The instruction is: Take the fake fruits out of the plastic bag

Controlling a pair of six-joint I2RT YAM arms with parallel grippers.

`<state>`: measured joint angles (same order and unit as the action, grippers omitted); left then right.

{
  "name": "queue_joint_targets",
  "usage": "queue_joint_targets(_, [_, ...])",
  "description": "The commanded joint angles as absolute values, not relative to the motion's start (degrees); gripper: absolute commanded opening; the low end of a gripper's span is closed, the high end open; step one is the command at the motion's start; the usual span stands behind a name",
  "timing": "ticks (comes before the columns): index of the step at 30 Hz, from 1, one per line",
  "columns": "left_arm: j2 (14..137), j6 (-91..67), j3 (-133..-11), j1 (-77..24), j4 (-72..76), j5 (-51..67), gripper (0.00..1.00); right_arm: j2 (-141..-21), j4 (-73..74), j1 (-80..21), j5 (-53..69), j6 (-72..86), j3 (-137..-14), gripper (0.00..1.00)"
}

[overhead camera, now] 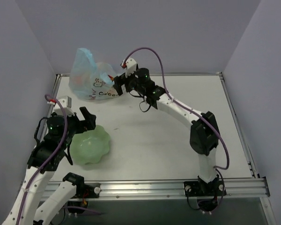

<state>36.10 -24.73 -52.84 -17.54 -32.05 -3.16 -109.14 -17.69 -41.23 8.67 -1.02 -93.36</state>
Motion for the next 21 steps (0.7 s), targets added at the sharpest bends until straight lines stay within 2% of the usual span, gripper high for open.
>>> queue_joint_targets(1, [40.51, -29.7, -56.69, -17.14, -26.73, -4.13, 0.98, -117.23, -15.56, -37.63, 14.83, -2.82, -101.67, 0.87])
queue_joint_targets(6, [47.98, -33.83, -59.14, -16.88, -24.08, -7.28, 0.97, -128.74, -8.88, -36.04, 25.21, -2.98, -117.83, 0.87])
queue_joint_targets(11, [58.15, -37.17, -63.27, -16.26, -20.48, -9.67, 0.94, -134.03, -9.49, -35.68, 30.93, -1.85, -125.32, 0.87])
queue_joint_targets(13, [61.42, -37.97, -65.56, -15.65, -18.56, -10.98, 0.94, -136.14, -11.5, -35.25, 31.03, -0.1, -127.6, 0.74])
queue_joint_targets(14, [64.39, -37.53, -66.35, -15.64, -17.76, -12.03, 0.94, -136.75, -13.95, -35.07, 30.94, 0.35, -128.05, 0.61])
queue_joint_targets(15, [66.08, -37.01, -68.18, -15.21, -17.23, -13.78, 0.94, -137.63, -14.58, -34.72, 30.94, 2.18, -128.58, 0.33])
queue_joint_targets(16, [67.83, -36.91, -69.33, -13.55, -16.88, -14.06, 0.94, -137.98, -15.02, -34.63, 31.02, 3.68, -129.02, 0.25])
queue_joint_targets(17, [71.24, -36.57, -70.39, -12.67, -16.35, -13.98, 0.94, -137.9, -16.07, -34.63, 31.2, 4.3, -128.33, 0.21])
queue_joint_targets(19, [74.69, -36.13, -73.73, -9.51, -14.6, -11.36, 0.94, -135.45, -19.05, -34.89, 32.25, 5.44, -124.39, 0.18])
queue_joint_targets(20, [77.84, -35.51, -74.87, -8.88, -13.81, -10.55, 0.94, -133.96, -23.77, -35.07, 32.69, 6.93, -118.01, 0.18])
queue_joint_targets(21, [80.74, -33.85, -77.75, -7.83, -13.02, -9.85, 0.94, -130.55, -28.34, -35.5, 33.57, 8.68, -111.6, 0.12])
